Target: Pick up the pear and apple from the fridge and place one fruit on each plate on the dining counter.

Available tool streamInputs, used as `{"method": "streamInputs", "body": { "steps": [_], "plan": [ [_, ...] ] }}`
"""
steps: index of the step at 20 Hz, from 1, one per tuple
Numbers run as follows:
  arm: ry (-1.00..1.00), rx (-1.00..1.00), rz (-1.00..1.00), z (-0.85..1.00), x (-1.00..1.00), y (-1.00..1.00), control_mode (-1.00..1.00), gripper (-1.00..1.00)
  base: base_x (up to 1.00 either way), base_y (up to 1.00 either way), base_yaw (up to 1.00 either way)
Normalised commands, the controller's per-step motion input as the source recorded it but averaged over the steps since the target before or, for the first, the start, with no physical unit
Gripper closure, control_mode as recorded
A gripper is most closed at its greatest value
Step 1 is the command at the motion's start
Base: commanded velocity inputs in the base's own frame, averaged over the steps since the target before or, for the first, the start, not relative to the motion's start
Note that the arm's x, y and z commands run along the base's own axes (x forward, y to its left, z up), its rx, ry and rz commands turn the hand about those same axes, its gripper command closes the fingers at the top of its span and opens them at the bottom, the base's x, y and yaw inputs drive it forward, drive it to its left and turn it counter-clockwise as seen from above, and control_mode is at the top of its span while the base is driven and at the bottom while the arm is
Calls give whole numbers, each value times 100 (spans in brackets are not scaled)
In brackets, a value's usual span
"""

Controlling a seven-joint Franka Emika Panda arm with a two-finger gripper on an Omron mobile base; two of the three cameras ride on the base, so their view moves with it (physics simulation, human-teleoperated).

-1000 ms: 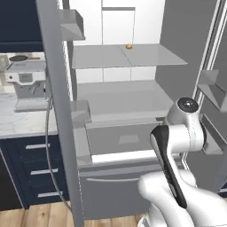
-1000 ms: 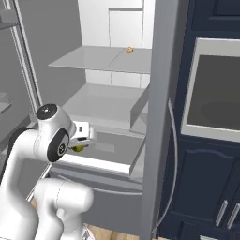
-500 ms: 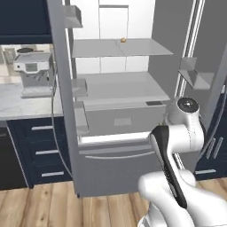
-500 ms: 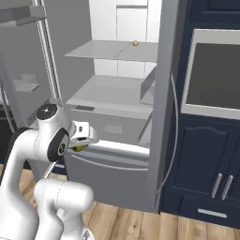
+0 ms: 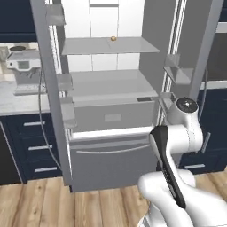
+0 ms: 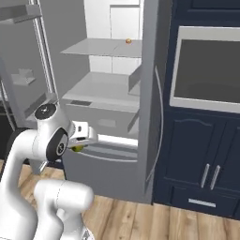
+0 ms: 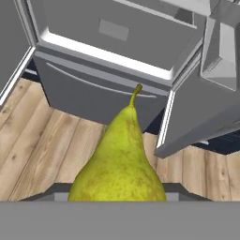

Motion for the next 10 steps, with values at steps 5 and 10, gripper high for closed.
{"method": "streamInputs", "body": {
  "steps": [5, 10],
  "plan": [
    [0, 0, 0, 0, 0, 0, 100, 100, -62, -70, -5],
    [0, 0, 0, 0, 0, 0, 100, 100, -32, -75, -6]
  ]
}}
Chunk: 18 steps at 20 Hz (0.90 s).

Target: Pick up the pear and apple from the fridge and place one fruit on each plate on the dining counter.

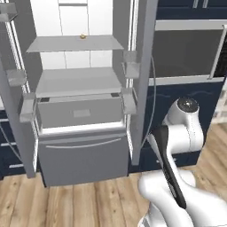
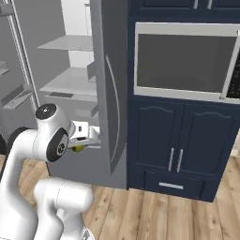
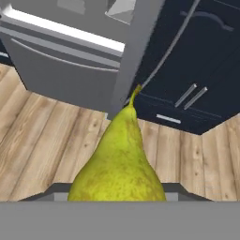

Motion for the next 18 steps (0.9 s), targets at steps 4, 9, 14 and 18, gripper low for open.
{"method": "streamInputs", "body": {
  "steps": [4, 9, 14, 18],
  "plan": [
    [0, 0, 0, 0, 0, 0, 100, 100, 9, -92, -2],
    [0, 0, 0, 0, 0, 0, 100, 100, 13, -94, 0],
    [0, 0, 0, 0, 0, 0, 100, 100, 25, -96, 0],
    [0, 0, 0, 0, 0, 0, 100, 100, 37, -94, 0]
  ]
}}
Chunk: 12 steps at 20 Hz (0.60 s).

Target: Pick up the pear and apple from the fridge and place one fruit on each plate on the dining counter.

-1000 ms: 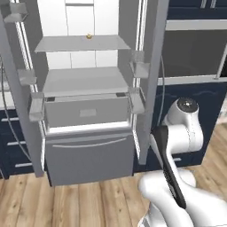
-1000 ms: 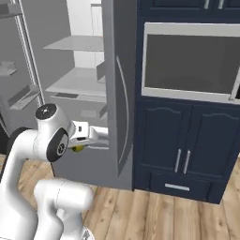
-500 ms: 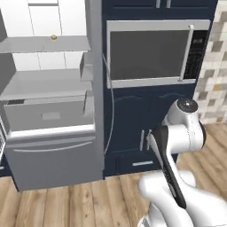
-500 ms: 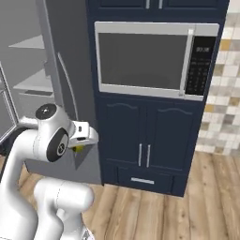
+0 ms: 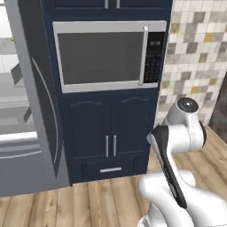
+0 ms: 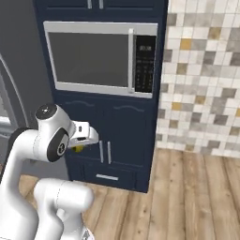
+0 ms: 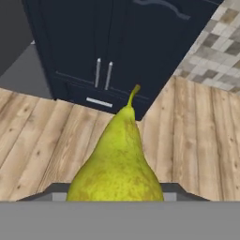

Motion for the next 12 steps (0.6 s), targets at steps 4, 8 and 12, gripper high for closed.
{"method": "streamInputs", "body": {
  "steps": [4, 8, 12],
  "plan": [
    [0, 0, 0, 0, 0, 0, 100, 100, 41, -92, 0],
    [0, 0, 0, 0, 0, 0, 100, 100, 22, -99, 0],
    [0, 0, 0, 0, 0, 0, 100, 100, 0, -99, 0]
  ]
}}
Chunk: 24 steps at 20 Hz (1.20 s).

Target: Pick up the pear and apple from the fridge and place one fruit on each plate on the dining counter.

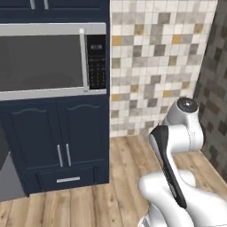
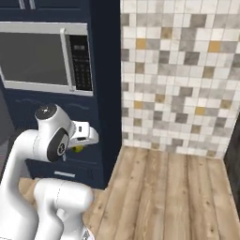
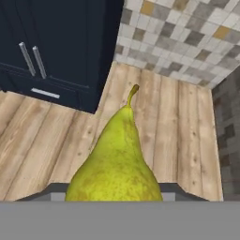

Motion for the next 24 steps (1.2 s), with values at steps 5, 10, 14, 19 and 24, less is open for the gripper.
{"method": "streamInputs", "body": {
  "steps": [5, 10, 14, 19, 24],
  "plan": [
    [0, 0, 0, 0, 0, 0, 100, 100, 0, -100, 0],
    [0, 0, 0, 0, 0, 0, 100, 100, -25, -88, 0],
    [0, 0, 0, 0, 0, 0, 100, 100, -76, -55, 0],
    [0, 0, 0, 0, 0, 0, 100, 100, -100, -32, 0],
    [0, 0, 0, 0, 0, 0, 100, 100, -100, -41, 0]
  ]
}}
